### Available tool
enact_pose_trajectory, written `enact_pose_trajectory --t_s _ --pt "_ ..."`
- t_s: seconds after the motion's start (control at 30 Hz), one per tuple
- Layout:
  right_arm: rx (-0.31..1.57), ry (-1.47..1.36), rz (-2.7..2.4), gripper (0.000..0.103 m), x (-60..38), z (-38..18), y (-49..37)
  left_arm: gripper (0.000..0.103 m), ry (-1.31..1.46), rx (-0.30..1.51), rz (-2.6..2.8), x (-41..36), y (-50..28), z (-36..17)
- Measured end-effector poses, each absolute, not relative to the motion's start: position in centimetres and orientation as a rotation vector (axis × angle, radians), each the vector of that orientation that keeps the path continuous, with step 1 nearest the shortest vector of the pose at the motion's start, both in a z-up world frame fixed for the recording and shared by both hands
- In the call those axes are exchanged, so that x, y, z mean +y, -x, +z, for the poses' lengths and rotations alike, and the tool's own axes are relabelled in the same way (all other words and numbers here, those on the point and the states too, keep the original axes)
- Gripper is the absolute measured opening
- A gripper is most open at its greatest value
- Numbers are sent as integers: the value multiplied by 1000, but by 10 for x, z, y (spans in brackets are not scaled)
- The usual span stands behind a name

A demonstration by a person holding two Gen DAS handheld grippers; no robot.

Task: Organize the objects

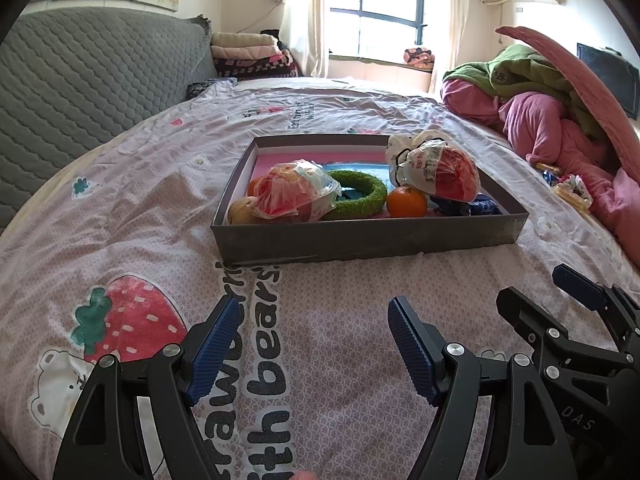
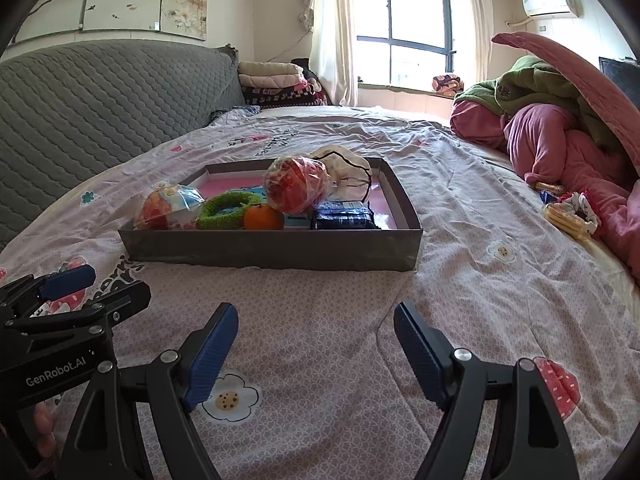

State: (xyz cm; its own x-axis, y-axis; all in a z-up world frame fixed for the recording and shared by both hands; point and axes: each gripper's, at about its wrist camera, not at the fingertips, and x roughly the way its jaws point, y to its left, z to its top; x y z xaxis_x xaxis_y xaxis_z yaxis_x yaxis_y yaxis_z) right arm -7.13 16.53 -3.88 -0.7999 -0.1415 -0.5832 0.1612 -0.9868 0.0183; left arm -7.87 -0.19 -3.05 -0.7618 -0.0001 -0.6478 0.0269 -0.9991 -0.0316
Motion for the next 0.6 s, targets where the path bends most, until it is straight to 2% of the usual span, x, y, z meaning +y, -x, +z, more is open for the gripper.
enact_pose_trajectory --t_s 0.6 --pt "39 -950 -2827 80 167 -43 78 78 -1090 64 -2929 -3 79 -34"
